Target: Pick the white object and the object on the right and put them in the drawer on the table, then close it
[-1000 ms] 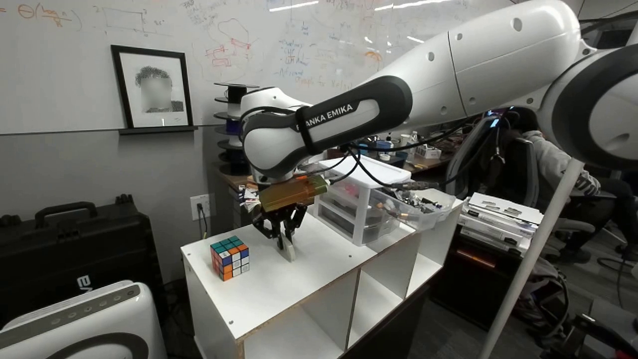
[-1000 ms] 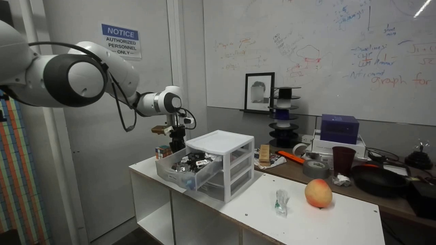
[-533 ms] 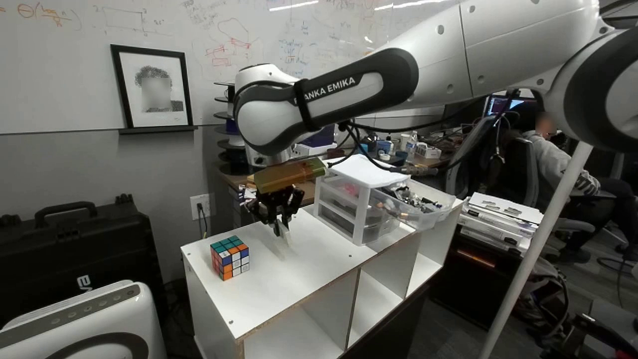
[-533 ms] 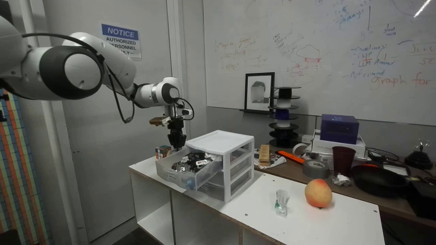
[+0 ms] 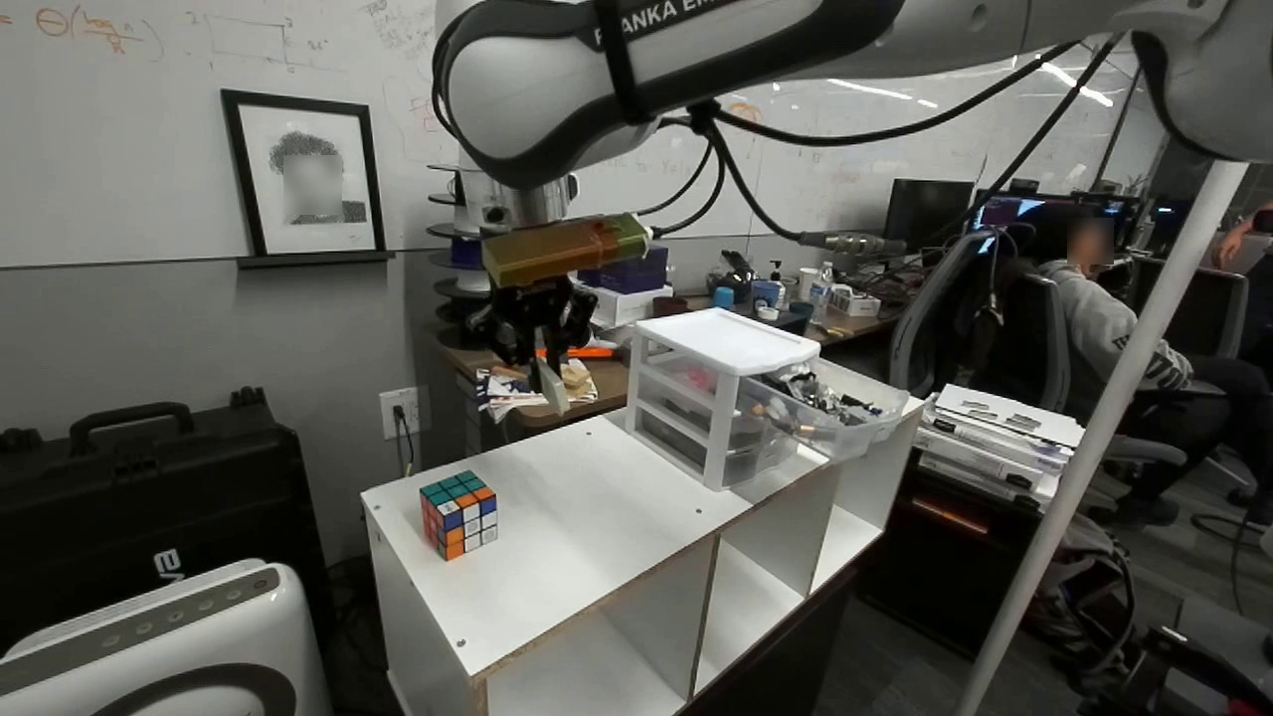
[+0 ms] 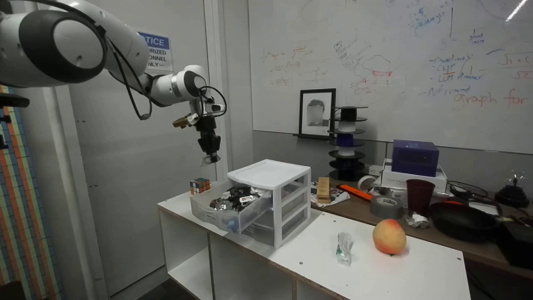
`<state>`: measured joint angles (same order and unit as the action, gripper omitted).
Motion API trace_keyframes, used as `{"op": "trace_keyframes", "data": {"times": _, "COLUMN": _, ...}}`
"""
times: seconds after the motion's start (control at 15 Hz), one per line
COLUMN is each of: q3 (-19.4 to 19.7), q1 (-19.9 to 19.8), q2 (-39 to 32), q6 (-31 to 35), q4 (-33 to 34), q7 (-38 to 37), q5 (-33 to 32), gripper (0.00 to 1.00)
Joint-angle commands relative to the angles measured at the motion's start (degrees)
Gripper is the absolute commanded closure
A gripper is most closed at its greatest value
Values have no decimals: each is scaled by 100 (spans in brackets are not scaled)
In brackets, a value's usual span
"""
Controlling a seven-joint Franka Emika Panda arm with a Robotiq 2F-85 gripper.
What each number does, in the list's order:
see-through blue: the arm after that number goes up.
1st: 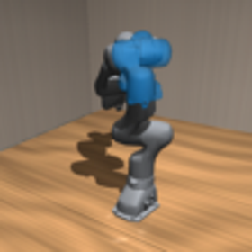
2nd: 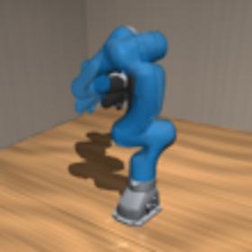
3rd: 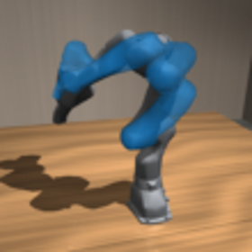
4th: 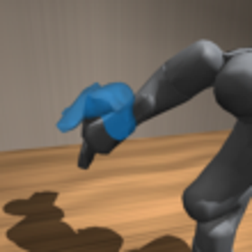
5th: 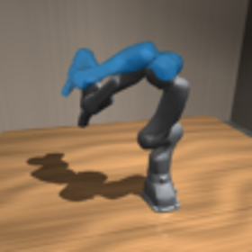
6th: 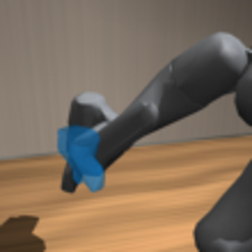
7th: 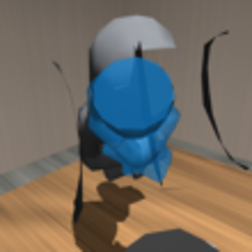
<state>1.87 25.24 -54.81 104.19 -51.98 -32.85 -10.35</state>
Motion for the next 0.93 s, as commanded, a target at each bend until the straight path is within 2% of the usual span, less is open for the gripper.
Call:
{"op": "trace_keyframes", "data": {"times": 0.0, "q3": 121, "q1": 200, "q2": 965, "q6": 114, "q4": -1226, "q7": -276, "q5": -250, "gripper": 90}}
{"op": "trace_keyframes", "data": {"times": 0.27, "q3": 139, "q1": 361, "q2": 1698, "q6": 196, "q4": -2295, "q7": -565, "q5": -546, "gripper": 91}}
{"op": "trace_keyframes", "data": {"times": 0.47, "q3": 111, "q1": 445, "q2": 2187, "q6": 503, "q4": -3065, "q7": -768, "q5": -786, "gripper": 93}}
{"op": "trace_keyframes", "data": {"times": 0.53, "q3": 103, "q1": 468, "q2": 2235, "q6": 528, "q4": -3102, "q7": -800, "q5": -844, "gripper": 93}}
{"op": "trace_keyframes", "data": {"times": 0.6, "q3": -118, "q1": 250, "q2": 1720, "q6": 203, "q4": -2400, "q7": -649, "q5": -746, "gripper": 80}}
{"op": "trace_keyframes", "data": {"times": 0.87, "q3": -151, "q1": 264, "q2": 2015, "q6": 307, "q4": -2803, "q7": -727, "q5": -817, "gripper": 80}}
